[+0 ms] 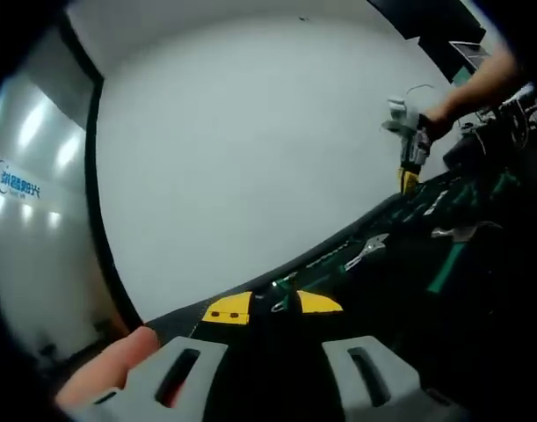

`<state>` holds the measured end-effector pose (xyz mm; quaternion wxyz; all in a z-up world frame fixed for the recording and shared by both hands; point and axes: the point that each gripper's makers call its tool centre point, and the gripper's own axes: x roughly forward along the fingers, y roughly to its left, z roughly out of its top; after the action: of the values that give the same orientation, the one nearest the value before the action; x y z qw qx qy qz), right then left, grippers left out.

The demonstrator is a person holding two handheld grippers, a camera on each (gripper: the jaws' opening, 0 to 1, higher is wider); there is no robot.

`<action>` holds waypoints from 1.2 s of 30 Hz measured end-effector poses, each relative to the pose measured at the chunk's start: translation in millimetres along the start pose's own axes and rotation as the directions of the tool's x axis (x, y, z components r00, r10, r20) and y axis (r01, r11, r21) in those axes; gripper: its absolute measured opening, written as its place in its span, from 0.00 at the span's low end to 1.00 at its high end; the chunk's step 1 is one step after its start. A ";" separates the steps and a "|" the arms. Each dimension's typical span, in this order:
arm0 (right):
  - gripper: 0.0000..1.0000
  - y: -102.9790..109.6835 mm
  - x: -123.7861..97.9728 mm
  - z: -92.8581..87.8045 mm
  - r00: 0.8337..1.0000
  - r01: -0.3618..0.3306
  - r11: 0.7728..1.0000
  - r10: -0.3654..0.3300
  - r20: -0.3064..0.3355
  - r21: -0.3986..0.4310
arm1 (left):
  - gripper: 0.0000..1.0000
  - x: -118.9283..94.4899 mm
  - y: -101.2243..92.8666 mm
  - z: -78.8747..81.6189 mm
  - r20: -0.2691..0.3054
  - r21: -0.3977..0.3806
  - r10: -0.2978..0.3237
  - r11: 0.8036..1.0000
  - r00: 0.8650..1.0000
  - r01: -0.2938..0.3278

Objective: Pick up the tools and put them into their designated positions in the toolbox.

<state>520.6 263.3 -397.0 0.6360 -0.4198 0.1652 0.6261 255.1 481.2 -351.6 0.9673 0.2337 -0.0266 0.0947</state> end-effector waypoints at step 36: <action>0.00 -49.7 -22.1 -58.3 0.957 0.285 0.928 -0.289 -0.019 0.241 | 0.05 3.2 -0.5 44.3 -0.046 -0.070 0.056 0.996 0.997 -0.059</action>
<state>581.9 212.4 -399.0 0.7681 -0.3538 0.1715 0.5054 258.0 461.1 -312.1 0.9723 0.1960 -0.0154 0.1266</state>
